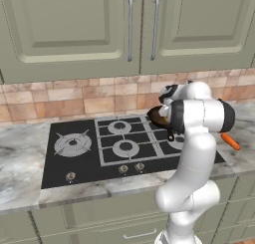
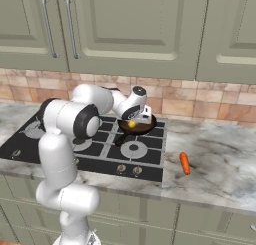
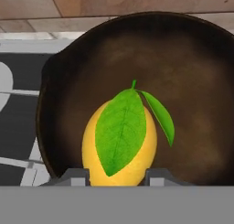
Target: Put the carrot and lemon in the pan. Then turn on the rear right burner and set the heat to medium.
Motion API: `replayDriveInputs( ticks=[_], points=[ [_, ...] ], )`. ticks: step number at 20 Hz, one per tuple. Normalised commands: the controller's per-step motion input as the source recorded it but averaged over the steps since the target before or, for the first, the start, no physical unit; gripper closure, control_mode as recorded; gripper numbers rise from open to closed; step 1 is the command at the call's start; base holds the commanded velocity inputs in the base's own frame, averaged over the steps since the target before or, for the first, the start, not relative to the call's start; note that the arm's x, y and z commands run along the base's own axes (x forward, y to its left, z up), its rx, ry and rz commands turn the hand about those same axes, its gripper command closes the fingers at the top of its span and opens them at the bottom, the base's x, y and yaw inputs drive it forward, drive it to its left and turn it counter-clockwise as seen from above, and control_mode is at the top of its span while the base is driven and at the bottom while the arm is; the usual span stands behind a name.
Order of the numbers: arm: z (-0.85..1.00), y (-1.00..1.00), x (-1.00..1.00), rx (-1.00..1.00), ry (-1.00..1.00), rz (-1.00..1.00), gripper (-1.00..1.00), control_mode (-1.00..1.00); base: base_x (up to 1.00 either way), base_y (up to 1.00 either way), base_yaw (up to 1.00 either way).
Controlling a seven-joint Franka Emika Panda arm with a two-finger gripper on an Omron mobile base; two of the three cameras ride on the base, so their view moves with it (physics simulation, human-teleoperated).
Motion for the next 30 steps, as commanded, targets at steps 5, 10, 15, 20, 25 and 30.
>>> replayDriveInputs(
  ticks=[5,10,15,20,25,30],
  points=[
    [-0.14,0.0,0.24,0.0,0.0,0.0,1.0,-1.0,0.0,0.0,0.0],
    [-0.06,0.0,0.33,0.0,0.0,0.0,1.0,-1.0,0.0,0.0,0.0],
    [0.0,0.0,0.32,0.0,0.0,0.0,1.0,-1.0,0.0,0.0,0.0],
    [-0.04,0.0,0.18,0.0,0.0,0.0,1.0,-1.0,0.0,0.0,0.0],
    [-0.09,0.0,0.0,0.0,0.0,0.0,1.0,-1.0,0.0,0.0,0.0],
    [0.0,0.0,0.0,0.0,0.0,0.0,-1.0,-1.0,0.0,0.0,0.0]
  ],
)
